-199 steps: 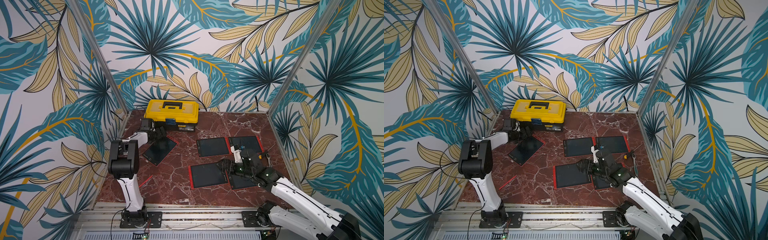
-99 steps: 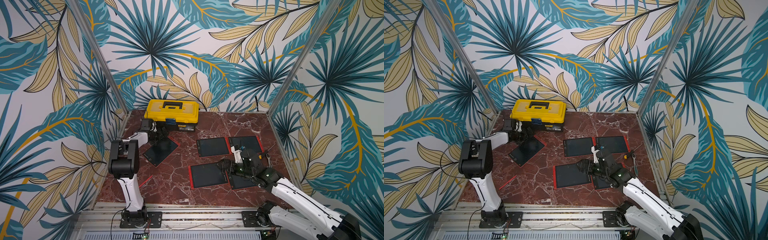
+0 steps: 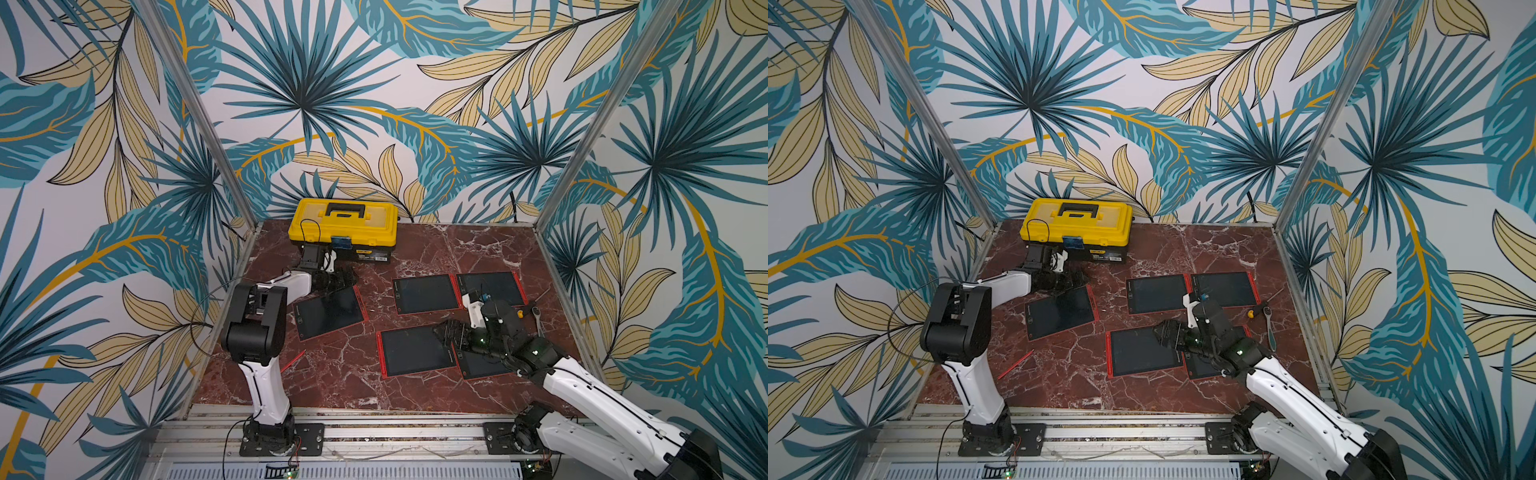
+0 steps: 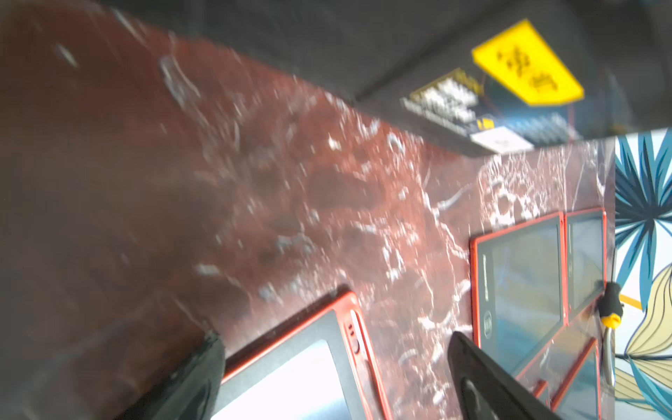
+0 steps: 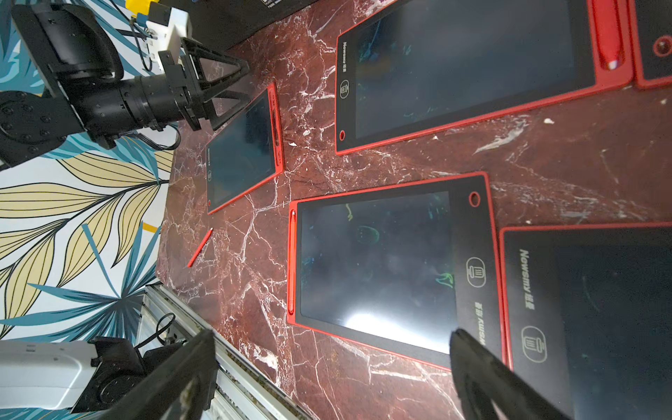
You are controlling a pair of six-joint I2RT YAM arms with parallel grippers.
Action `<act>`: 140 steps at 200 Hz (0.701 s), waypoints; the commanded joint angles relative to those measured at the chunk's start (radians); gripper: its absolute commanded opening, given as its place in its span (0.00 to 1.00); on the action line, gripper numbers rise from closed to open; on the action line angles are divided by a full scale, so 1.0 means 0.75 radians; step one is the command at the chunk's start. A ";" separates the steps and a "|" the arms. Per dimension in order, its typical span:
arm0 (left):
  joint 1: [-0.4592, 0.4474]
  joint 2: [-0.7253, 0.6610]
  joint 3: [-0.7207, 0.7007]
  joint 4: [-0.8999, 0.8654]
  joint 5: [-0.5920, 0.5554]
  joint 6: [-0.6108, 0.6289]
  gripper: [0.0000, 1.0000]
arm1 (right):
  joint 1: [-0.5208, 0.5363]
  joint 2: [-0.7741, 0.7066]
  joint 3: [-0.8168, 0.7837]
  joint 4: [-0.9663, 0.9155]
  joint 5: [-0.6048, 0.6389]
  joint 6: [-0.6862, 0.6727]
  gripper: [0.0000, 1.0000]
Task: Place the stylus back onto the writing tablet
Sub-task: Adjust the writing tablet at the center of the board.
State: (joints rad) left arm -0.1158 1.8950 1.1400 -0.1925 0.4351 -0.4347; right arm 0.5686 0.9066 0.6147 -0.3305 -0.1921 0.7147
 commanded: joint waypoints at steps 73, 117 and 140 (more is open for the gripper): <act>-0.064 -0.339 -0.229 -0.231 -0.121 -0.022 0.98 | 0.008 -0.007 -0.034 0.031 -0.024 -0.003 0.99; -0.065 -0.587 -0.266 -0.586 -0.311 -0.043 0.99 | 0.008 0.007 -0.049 0.053 -0.057 -0.019 1.00; -0.064 -0.729 -0.325 -0.772 -0.405 -0.086 0.99 | 0.008 0.028 -0.044 0.062 -0.085 -0.039 0.99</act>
State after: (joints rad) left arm -0.1631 1.4357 0.9569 -0.5552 0.2390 -0.4675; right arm 0.5701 0.9131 0.5995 -0.3092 -0.2249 0.7101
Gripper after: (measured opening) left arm 0.987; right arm 0.994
